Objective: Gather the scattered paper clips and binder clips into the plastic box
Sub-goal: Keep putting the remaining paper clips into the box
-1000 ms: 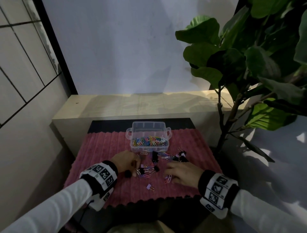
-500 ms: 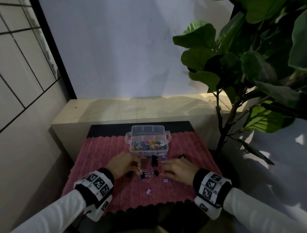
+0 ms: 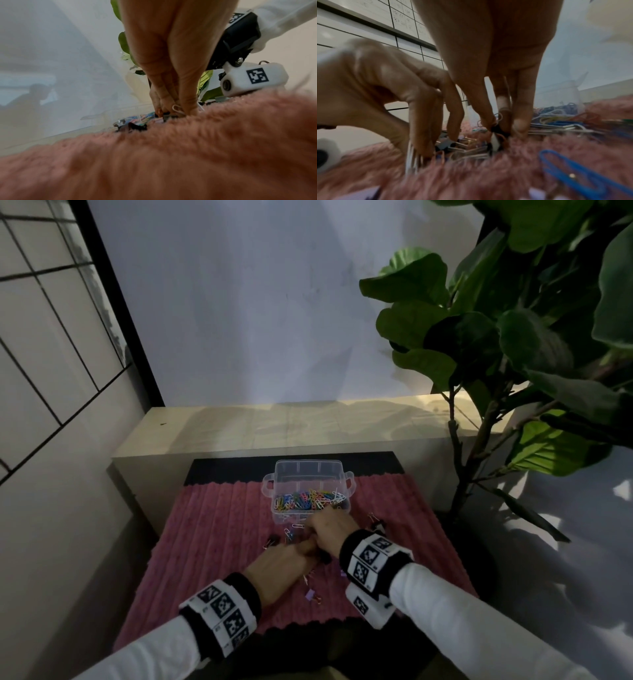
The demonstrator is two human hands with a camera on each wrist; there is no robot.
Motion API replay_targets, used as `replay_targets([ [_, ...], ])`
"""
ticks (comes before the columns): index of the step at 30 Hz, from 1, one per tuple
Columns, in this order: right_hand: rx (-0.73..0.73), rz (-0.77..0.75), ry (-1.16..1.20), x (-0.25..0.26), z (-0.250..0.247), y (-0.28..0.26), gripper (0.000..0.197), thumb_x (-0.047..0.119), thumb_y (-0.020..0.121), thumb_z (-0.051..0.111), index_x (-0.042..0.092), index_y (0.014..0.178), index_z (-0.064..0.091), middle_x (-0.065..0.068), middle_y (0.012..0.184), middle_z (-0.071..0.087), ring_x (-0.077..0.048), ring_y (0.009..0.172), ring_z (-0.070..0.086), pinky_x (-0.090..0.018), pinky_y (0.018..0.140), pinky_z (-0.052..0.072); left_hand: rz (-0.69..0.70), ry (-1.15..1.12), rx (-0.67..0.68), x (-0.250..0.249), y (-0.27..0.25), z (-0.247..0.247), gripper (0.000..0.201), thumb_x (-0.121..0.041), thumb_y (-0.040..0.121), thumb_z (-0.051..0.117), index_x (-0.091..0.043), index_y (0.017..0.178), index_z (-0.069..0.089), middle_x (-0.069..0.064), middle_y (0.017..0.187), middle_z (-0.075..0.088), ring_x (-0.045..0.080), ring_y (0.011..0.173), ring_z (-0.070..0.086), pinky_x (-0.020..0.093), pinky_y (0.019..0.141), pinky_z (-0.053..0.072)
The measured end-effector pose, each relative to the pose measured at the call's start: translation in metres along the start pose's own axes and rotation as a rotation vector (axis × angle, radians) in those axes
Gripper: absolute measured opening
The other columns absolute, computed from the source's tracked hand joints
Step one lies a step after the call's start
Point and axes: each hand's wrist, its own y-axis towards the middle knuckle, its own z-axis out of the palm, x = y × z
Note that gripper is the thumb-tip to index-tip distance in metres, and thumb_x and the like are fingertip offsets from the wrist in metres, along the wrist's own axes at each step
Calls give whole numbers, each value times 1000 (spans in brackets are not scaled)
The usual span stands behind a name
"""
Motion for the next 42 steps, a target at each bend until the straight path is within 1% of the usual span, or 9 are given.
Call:
replay_targets([
  [2, 2, -6, -78, 5, 0, -1, 23, -3, 84, 46, -2, 98, 63, -23, 103, 65, -35, 98, 62, -38, 77, 48, -4, -8, -24, 2, -2, 2, 31, -7, 92, 38, -13, 119, 52, 3, 130, 48, 24, 103, 58, 32, 79, 49],
  [6, 30, -42, -193, 14, 3, -9, 27, -7, 86, 38, -7, 98, 62, -27, 106, 62, -37, 101, 59, -39, 70, 40, -13, -2, -13, 1, 1, -5, 21, -7, 92, 37, -5, 96, 57, 7, 112, 59, 21, 92, 58, 18, 68, 30],
  [11, 22, -60, -248, 21, 9, -14, 28, -2, 92, 33, -5, 102, 59, -25, 111, 61, -37, 105, 58, -43, 77, 45, -110, -147, 70, 4, 4, -9, 33, -2, 84, 43, -20, 56, 42, -7, 65, 44, 21, 70, 52, 31, 65, 36],
  [15, 7, -33, -216, 19, 10, -10, 27, -1, 91, 35, -2, 101, 60, -22, 107, 63, -37, 102, 60, -42, 75, 46, -137, -251, 100, 19, 1, -14, 2, -6, 73, 66, -7, 74, 65, 5, 85, 68, 11, 79, 60, 22, 74, 43],
  [19, -3, -30, -198, 11, 16, -8, 24, 0, 89, 41, 3, 101, 62, -19, 104, 64, -35, 97, 61, -37, 68, 40, -210, -437, 12, 41, -13, -28, 10, -14, 69, 76, -11, 72, 67, 0, 83, 72, 0, 74, 63, 15, 76, 49],
  [24, 56, 37, 111, -11, 13, -5, 15, 13, 82, 64, 12, 97, 65, -10, 105, 66, -25, 97, 62, -34, 78, 49, -369, -507, -112, 74, -9, -59, 22, -13, 70, 76, -26, 63, 59, -17, 70, 63, -5, 69, 60, 8, 69, 43],
  [29, 55, 179, 783, -40, 1, -4, 20, 1, 80, 65, 17, 69, 61, -12, 76, 67, -13, 54, 62, -25, 56, 54, -489, -433, -155, 96, 22, -65, 20, -20, 68, 78, -23, 63, 58, -6, 70, 62, 8, 72, 58, 17, 66, 41],
  [34, -56, 246, 1174, -68, -39, -7, 9, -6, 79, 63, 1, 84, 61, -13, 80, 61, -10, 55, 65, -20, 53, 56, -547, -397, -149, 98, 52, -66, 22, -20, 74, 73, -3, 83, 64, 15, 93, 69, 25, 88, 64, 36, 83, 50],
  [42, -107, 341, 1374, -85, -58, 12, 11, -10, 82, 56, -12, 92, 60, -17, 78, 59, -11, 53, 64, -19, 54, 56, -449, -314, 19, 82, 69, -54, 30, -16, 83, 63, -9, 112, 61, 9, 115, 65, 24, 109, 59, 31, 93, 45],
])
